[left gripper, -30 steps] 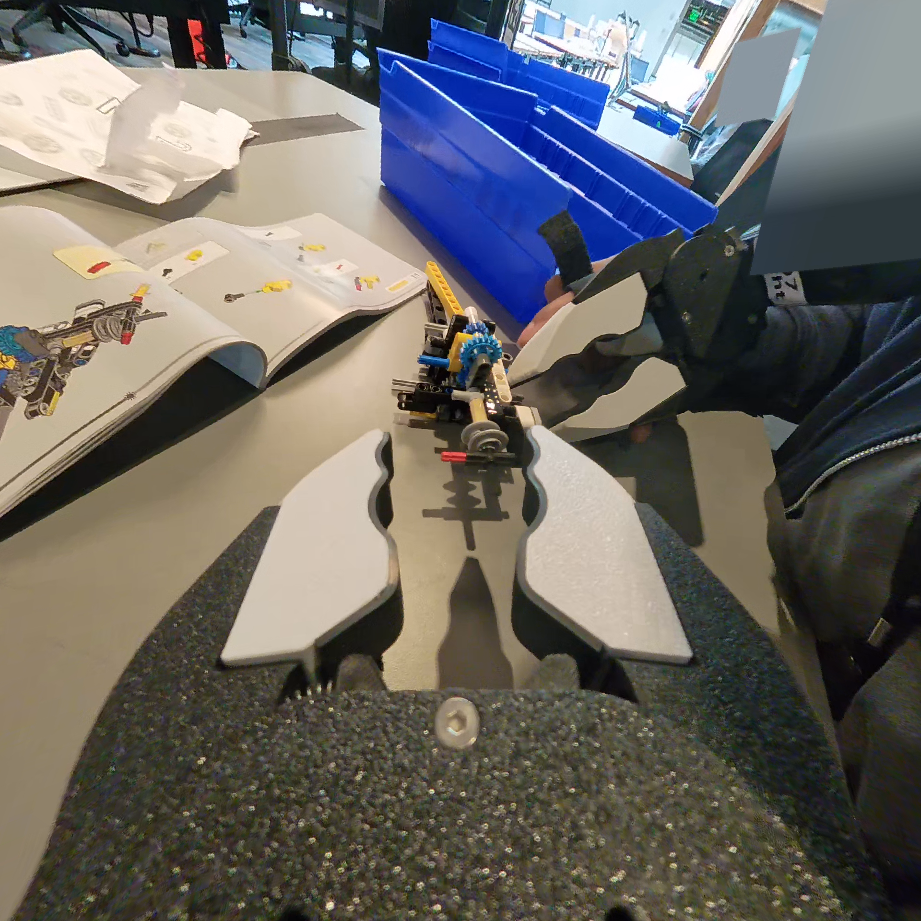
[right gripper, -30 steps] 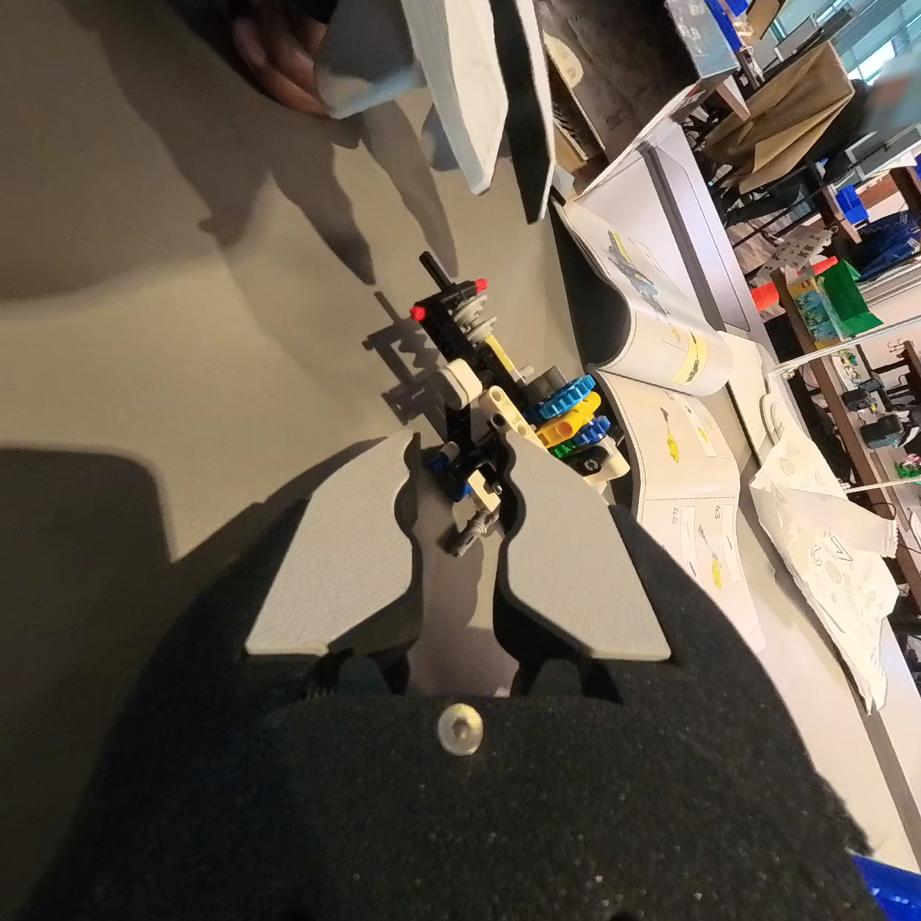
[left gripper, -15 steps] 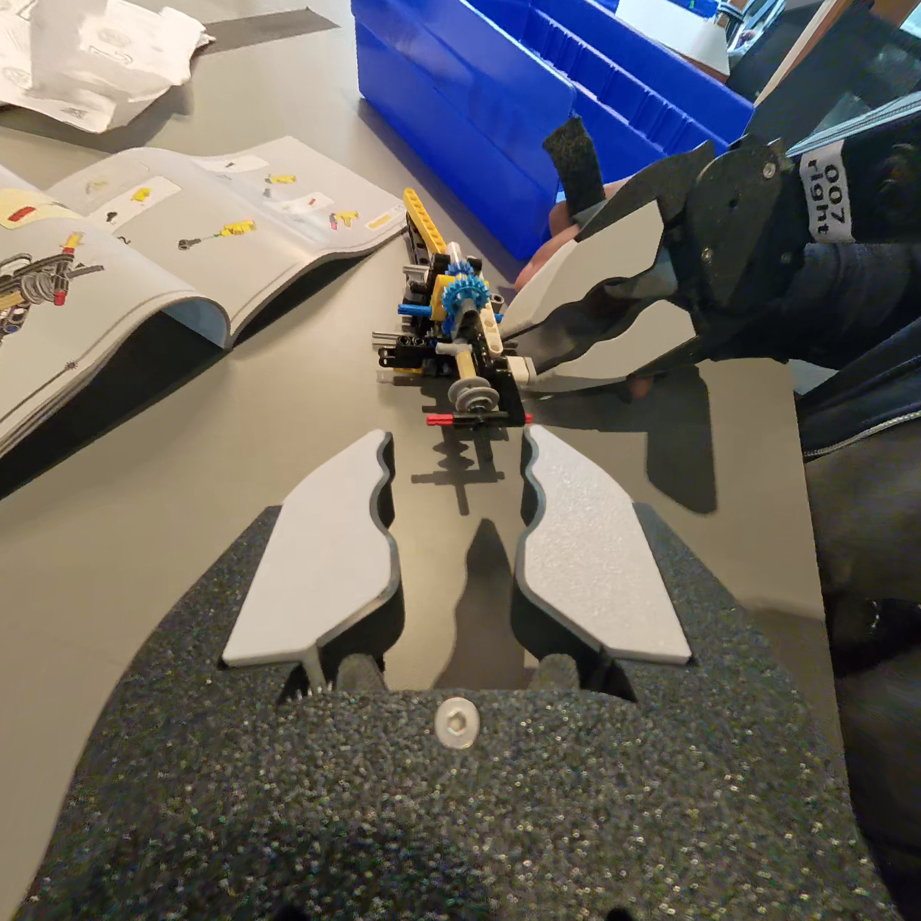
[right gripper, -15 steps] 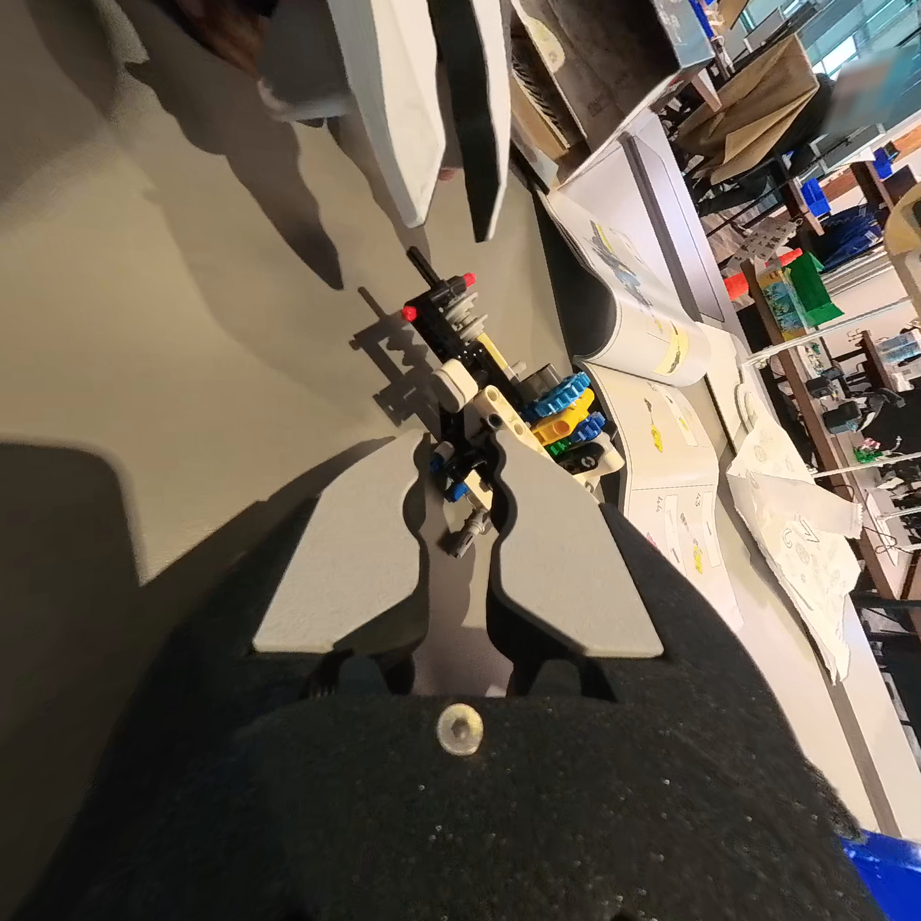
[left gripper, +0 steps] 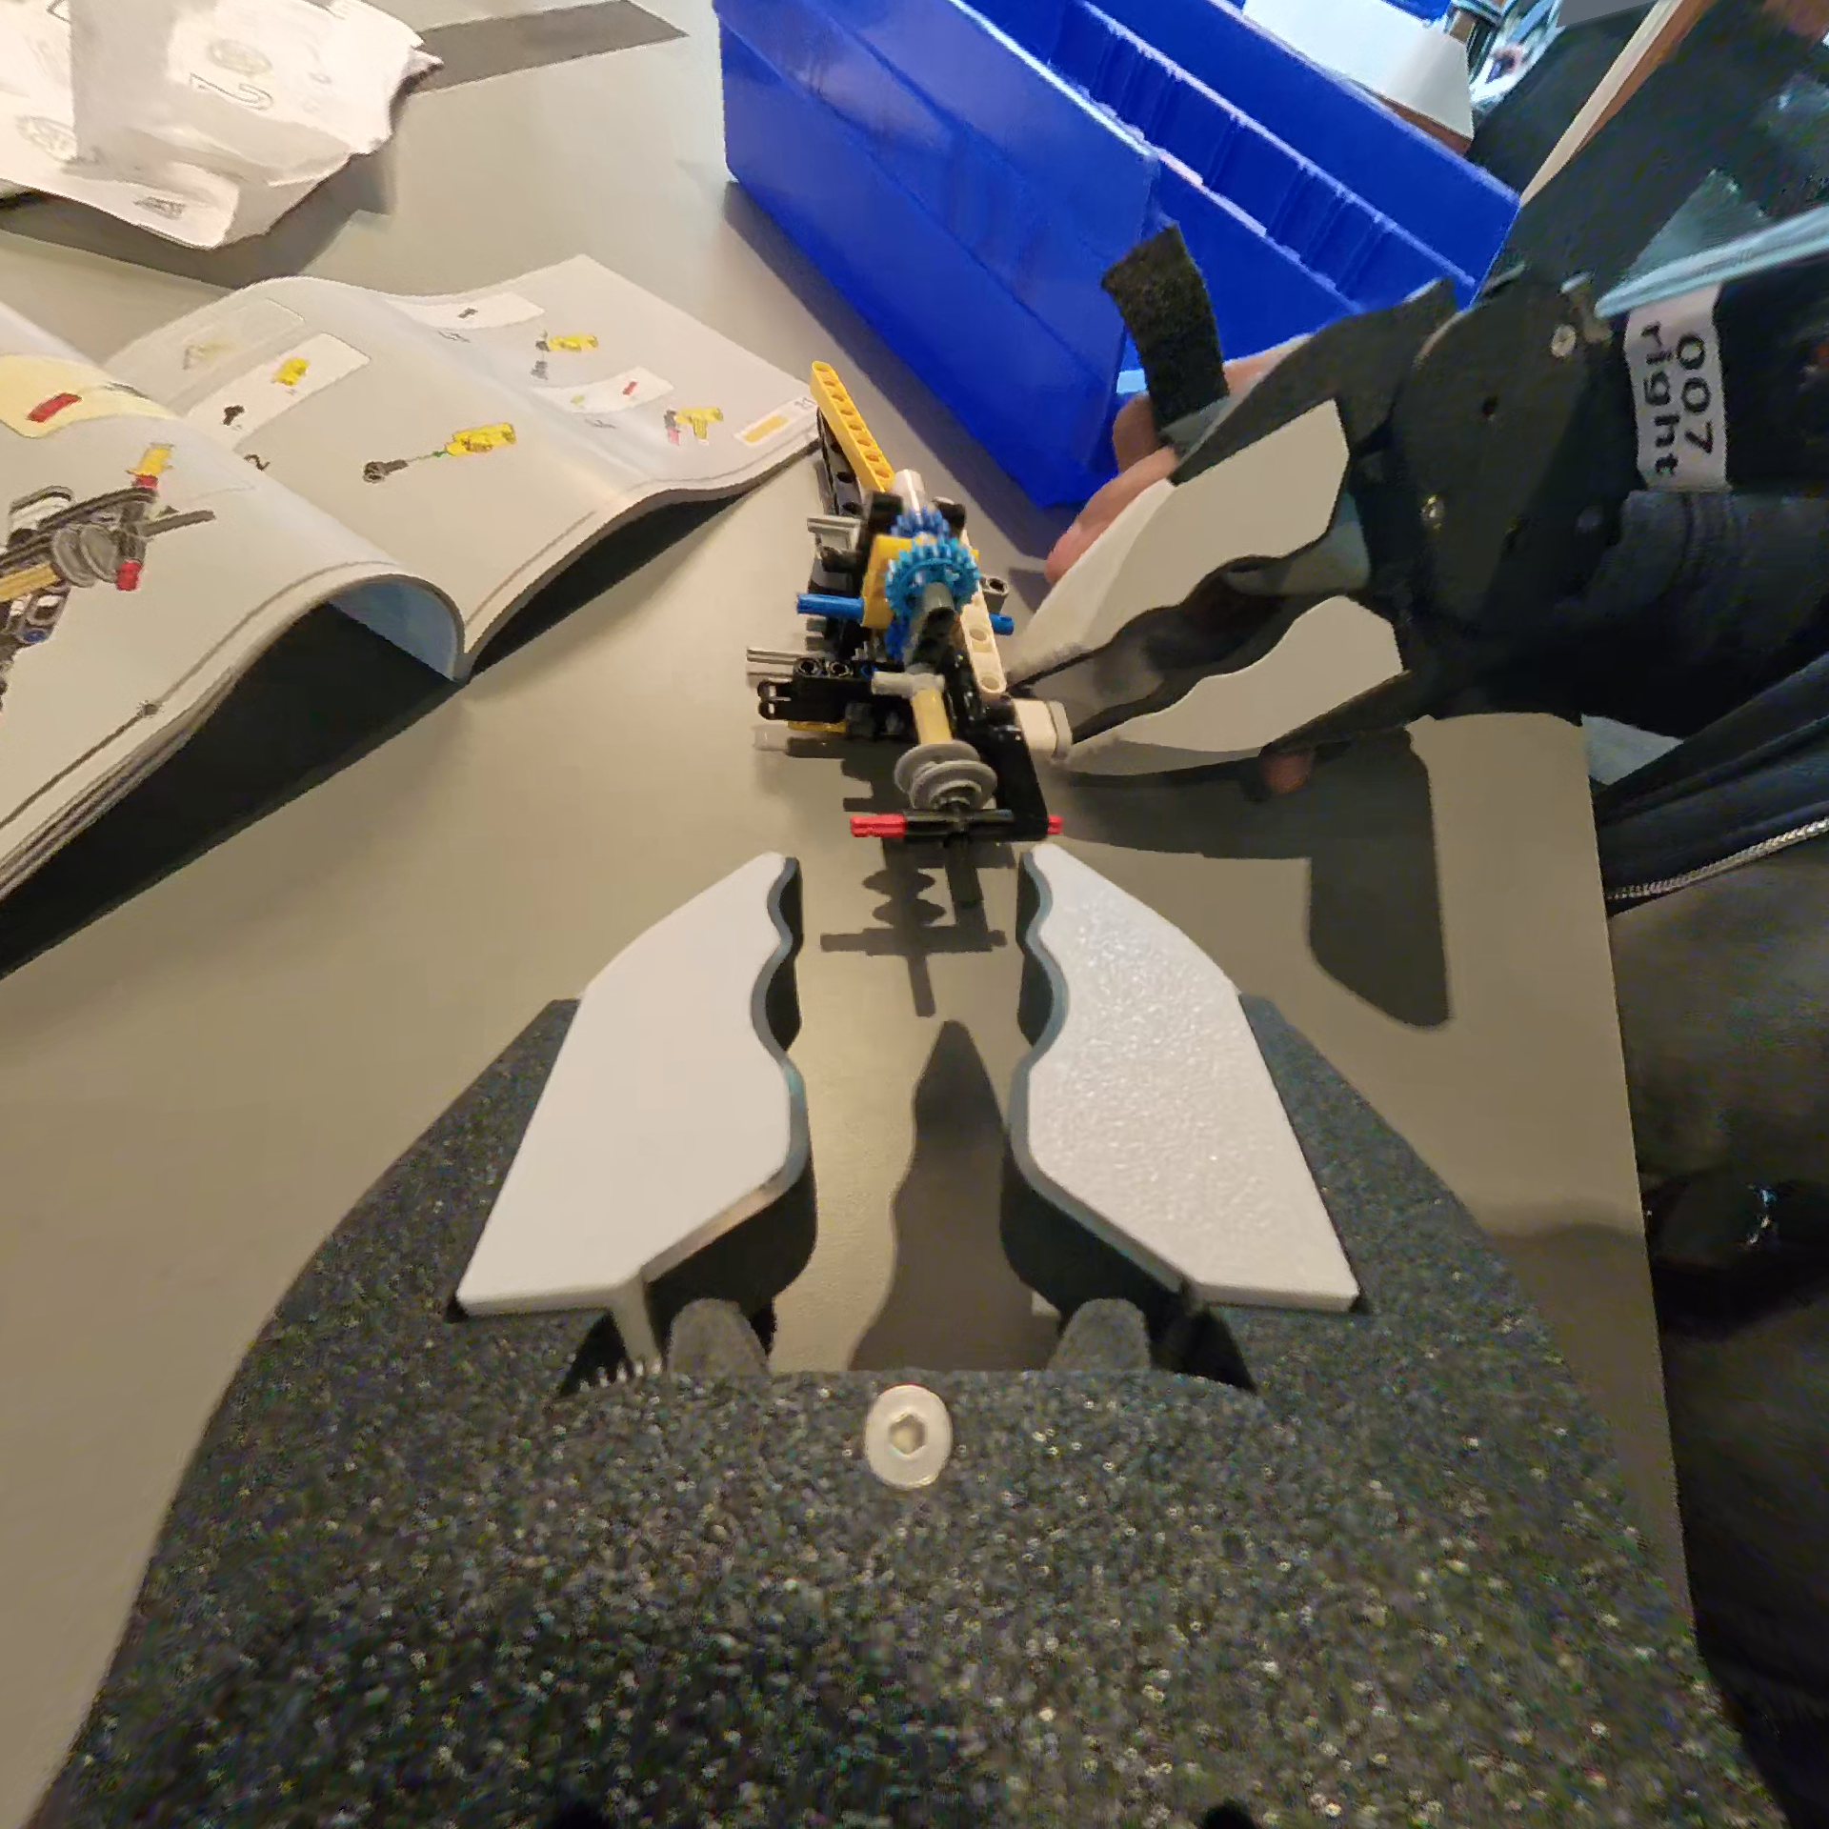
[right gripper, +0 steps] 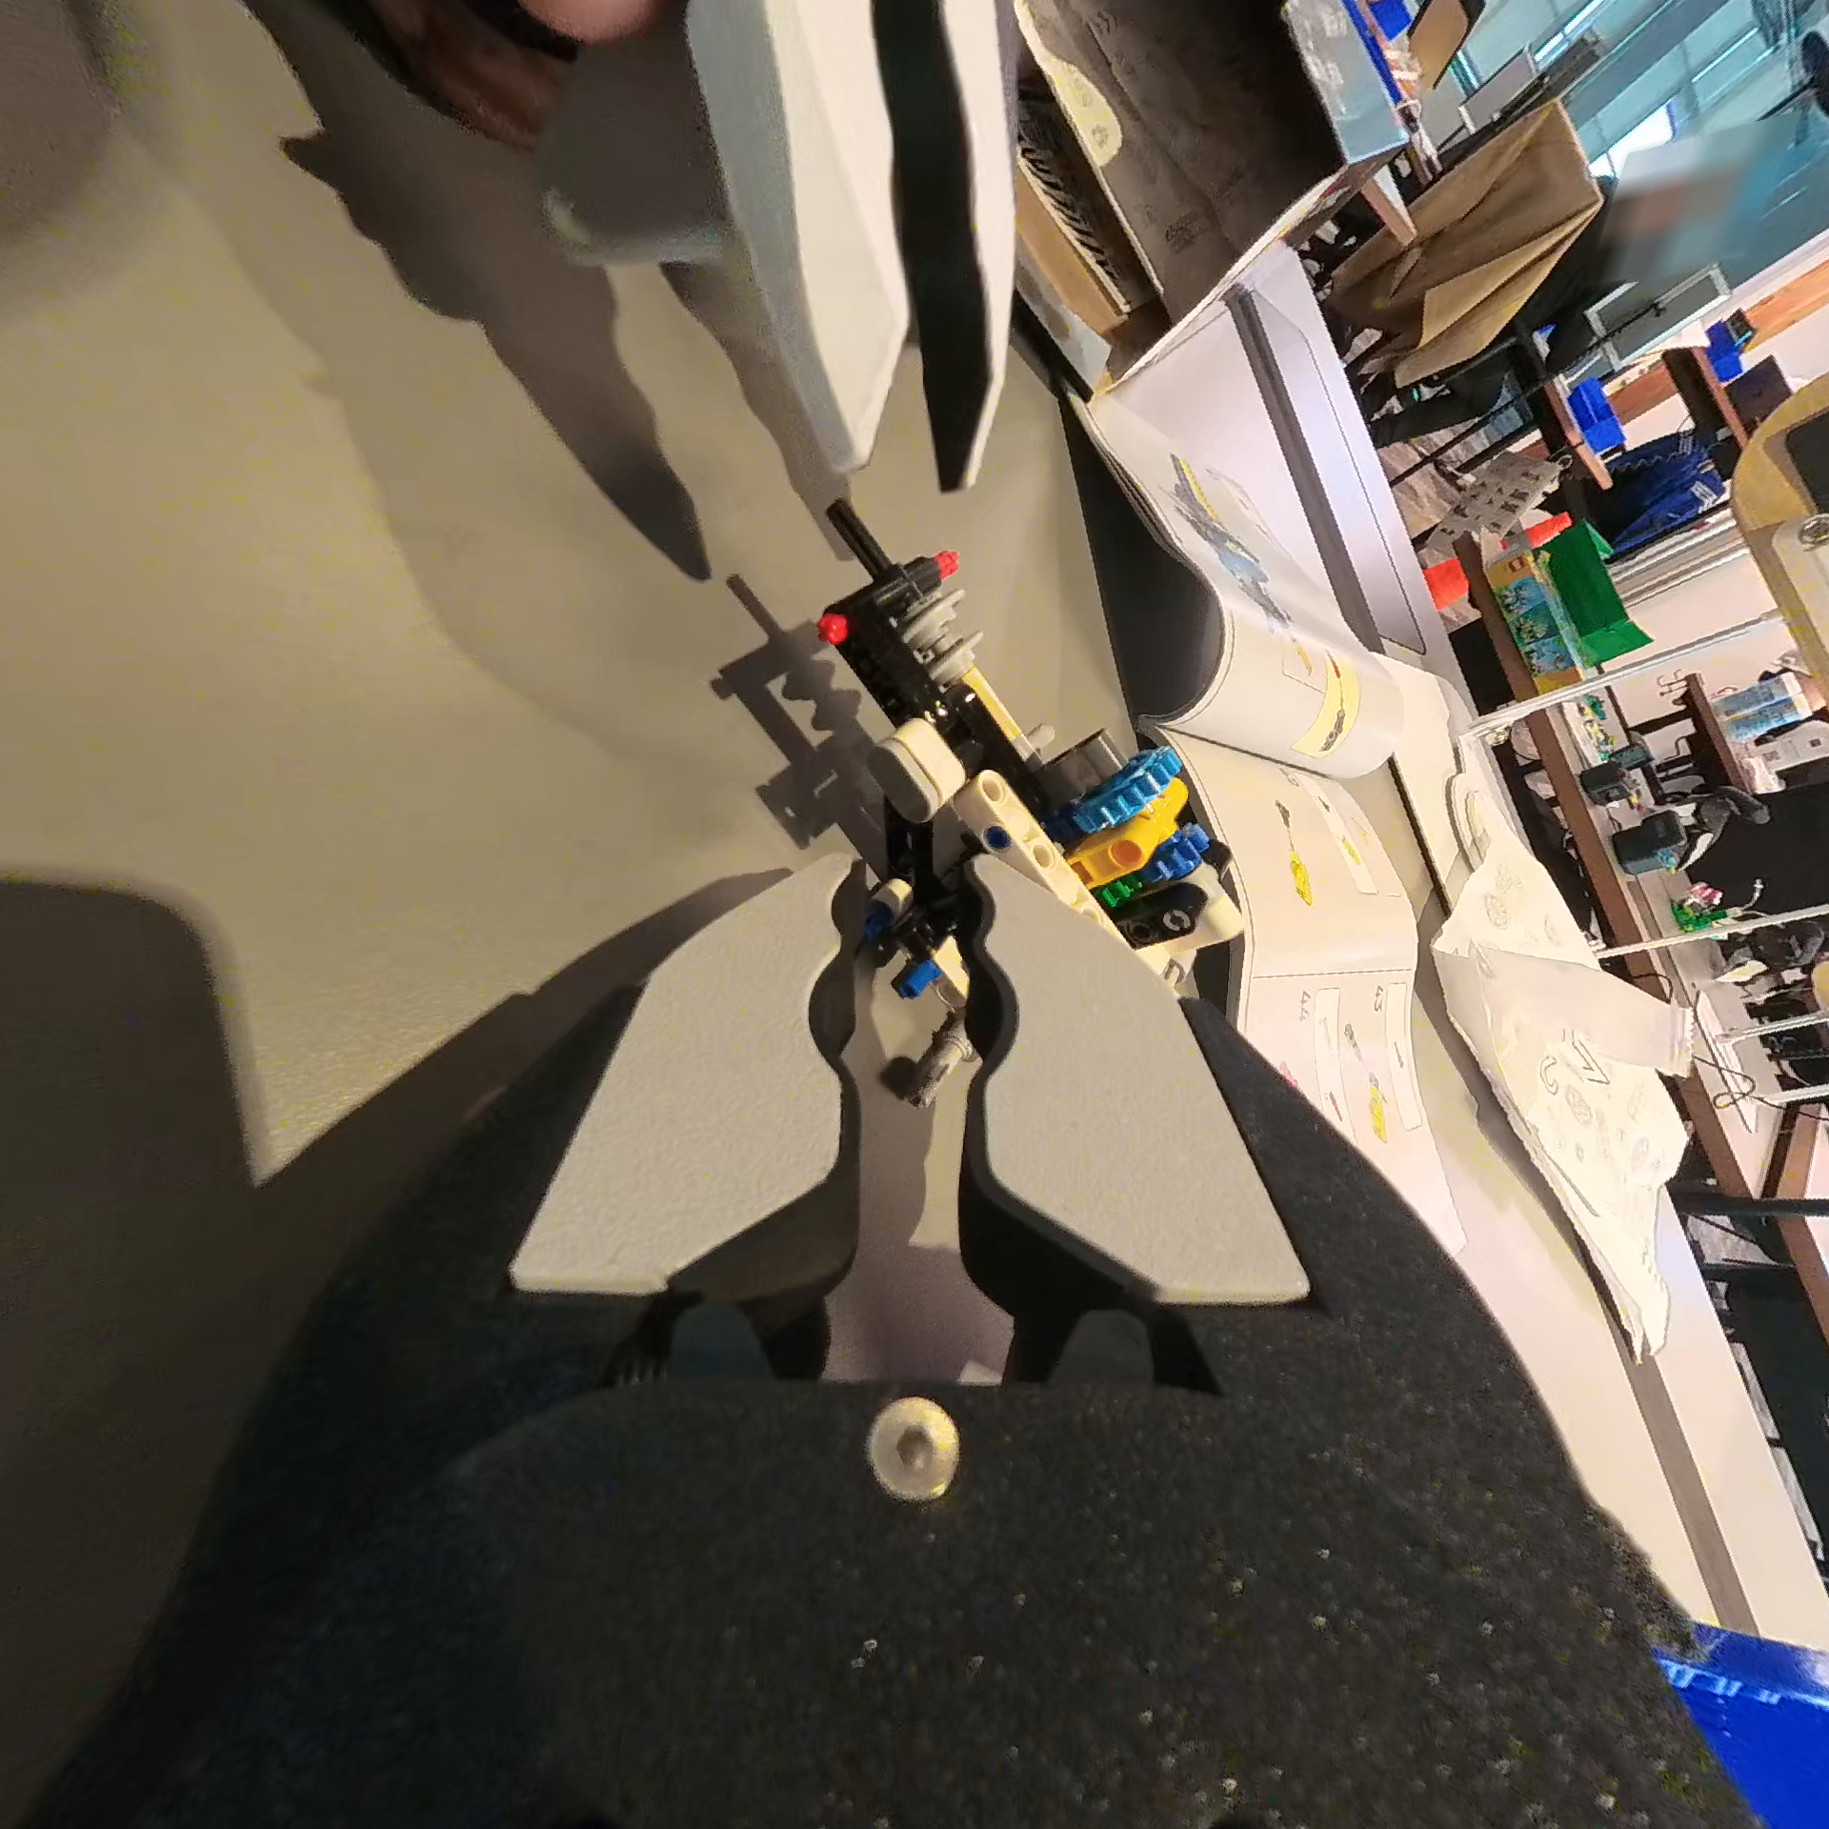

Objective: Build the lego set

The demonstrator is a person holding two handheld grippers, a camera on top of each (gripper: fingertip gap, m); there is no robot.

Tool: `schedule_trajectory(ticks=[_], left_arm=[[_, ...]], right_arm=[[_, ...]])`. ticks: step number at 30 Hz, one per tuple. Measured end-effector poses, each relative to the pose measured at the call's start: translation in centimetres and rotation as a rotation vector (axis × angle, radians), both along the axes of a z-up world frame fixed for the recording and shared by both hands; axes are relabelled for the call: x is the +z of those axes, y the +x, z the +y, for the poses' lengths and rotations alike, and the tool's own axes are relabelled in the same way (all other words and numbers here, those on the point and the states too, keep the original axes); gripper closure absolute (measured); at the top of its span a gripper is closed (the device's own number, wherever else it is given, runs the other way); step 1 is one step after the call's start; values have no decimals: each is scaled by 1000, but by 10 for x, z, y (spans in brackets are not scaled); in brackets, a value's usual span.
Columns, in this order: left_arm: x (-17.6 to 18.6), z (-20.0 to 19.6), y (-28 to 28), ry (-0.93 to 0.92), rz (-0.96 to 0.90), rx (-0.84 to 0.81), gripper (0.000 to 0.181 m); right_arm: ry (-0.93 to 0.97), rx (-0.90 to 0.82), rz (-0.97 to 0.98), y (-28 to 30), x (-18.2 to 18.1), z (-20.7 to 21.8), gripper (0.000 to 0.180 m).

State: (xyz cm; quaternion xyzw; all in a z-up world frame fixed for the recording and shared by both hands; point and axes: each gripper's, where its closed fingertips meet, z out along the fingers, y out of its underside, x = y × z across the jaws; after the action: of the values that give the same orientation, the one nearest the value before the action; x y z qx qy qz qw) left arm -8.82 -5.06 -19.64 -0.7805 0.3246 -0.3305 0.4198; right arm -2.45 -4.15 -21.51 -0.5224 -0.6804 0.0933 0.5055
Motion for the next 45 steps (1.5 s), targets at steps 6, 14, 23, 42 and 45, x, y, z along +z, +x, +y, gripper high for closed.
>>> schedule_trajectory(ticks=[6, 14, 23, 42, 45], left_arm=[[7, 6, -6, 30, -39, 52, 140], [14, 18, -19, 93, -56, 147, 140], [31, 31, -42, 218, -90, 283, 141], [56, 54, -103, 434, -87, 565, 148], [55, 54, -114, 418, -114, 603, 148]], right_arm=[[9, 9, -2, -1, 0, -2, 164], [10, 14, -3, 0, -1, -3, 164], [16, 12, -8, 0, -1, -3, 165], [81, -26, -883, 42, 3, -13, 174], [317, -35, -1169, 45, 31, -1, 169]])
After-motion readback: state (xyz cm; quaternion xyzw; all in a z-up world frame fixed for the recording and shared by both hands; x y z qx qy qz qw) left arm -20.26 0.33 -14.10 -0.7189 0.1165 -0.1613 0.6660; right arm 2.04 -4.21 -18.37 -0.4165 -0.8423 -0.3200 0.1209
